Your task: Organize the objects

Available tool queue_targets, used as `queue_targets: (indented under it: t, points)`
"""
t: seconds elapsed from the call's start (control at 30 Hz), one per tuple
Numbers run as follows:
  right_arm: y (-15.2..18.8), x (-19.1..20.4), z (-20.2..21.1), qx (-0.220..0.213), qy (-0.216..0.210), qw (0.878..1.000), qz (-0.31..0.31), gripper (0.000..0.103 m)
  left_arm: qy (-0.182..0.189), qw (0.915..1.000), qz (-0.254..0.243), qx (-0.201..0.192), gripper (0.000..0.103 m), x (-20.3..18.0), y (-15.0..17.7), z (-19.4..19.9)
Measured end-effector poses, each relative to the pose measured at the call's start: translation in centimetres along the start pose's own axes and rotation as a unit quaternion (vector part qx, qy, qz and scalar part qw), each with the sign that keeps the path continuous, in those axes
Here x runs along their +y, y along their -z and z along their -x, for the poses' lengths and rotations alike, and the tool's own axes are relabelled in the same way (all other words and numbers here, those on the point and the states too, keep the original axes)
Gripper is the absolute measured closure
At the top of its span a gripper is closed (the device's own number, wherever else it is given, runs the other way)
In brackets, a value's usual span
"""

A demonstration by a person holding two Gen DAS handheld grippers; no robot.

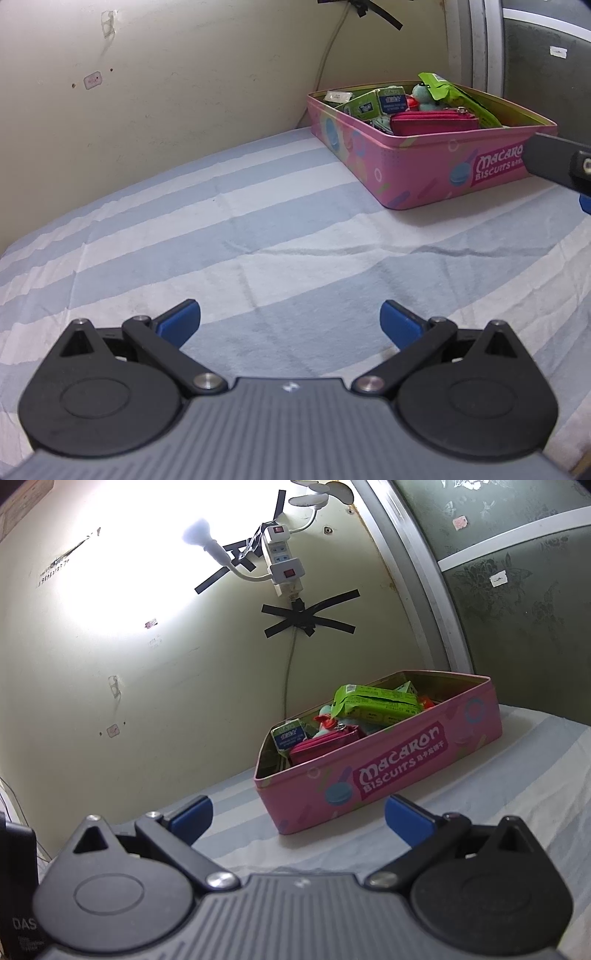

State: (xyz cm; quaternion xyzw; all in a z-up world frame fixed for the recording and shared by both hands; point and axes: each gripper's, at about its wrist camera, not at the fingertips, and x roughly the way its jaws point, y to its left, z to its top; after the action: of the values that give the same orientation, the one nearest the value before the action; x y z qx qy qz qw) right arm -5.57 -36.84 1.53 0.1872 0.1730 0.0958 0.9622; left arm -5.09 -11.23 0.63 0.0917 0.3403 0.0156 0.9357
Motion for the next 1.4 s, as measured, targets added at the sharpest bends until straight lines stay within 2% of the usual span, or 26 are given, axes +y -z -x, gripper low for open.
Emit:
queue_targets:
  t: [0.53,1.4]
  points:
    - [0.05,-0.04,0.11,0.001,0.003,1.000,-0.005,0.000,0.001,1.0000,0.000,0.003,0.000,-0.36,-0.02,0.00]
    - [0.86,0.52,-0.28,0.012,0.011,1.000,-0.015,0.000,0.028,0.9993,-0.009,0.022,0.000,0.45,0.33,-0.80]
